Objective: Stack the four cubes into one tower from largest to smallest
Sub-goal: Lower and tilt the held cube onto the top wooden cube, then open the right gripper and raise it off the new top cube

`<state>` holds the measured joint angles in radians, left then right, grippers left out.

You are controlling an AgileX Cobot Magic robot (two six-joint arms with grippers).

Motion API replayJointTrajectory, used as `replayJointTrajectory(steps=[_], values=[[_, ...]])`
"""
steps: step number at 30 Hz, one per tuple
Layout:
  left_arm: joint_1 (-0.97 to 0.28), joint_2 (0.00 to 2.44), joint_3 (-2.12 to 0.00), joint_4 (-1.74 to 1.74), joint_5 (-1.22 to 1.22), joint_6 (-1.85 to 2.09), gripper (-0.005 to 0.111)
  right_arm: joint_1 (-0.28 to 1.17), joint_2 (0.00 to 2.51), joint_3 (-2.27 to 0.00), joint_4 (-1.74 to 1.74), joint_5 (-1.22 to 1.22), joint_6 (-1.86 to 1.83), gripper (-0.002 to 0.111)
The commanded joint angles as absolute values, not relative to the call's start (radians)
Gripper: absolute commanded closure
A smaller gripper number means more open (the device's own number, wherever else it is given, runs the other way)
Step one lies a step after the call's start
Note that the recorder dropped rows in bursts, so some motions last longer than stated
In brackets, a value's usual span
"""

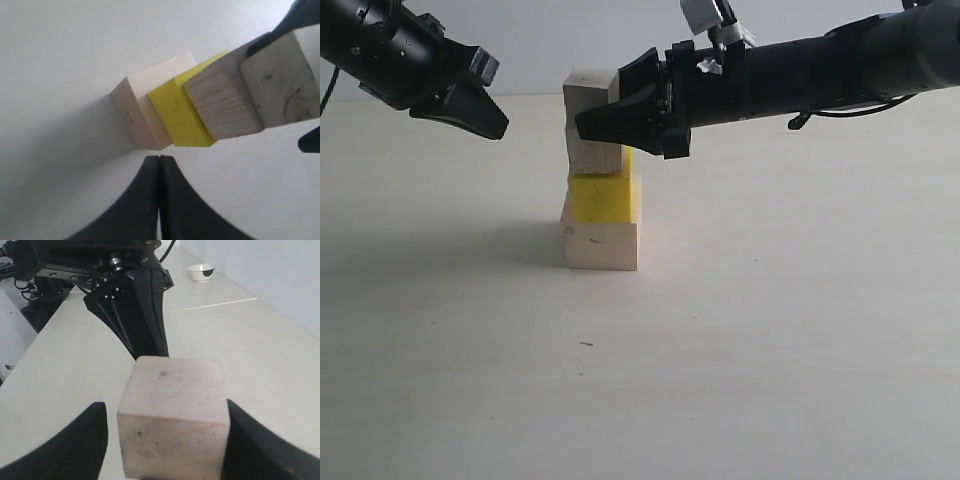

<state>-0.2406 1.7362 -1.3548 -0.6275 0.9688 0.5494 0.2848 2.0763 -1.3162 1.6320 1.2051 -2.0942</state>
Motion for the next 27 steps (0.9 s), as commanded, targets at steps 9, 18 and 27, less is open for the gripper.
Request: replayJointTrajectory(steps=[9,18,27], values=[[-0.239,1.728,-1.352,-0.634,0.972,0.558,0.107,0.281,2.056,-1.316,1.611,1.178,-2.091,0.047],[-0.239,1.728,-1.352,-0.631,0.97,0.558,0.107,0.281,2.036,-1.316,1.61,1.181,-2.071,0.047],[-0.239,1.728,-1.352,-0.631,0.97,0.558,0.107,0.281,1.992,-1.316,1.602,1.167,-2.066,0.047]])
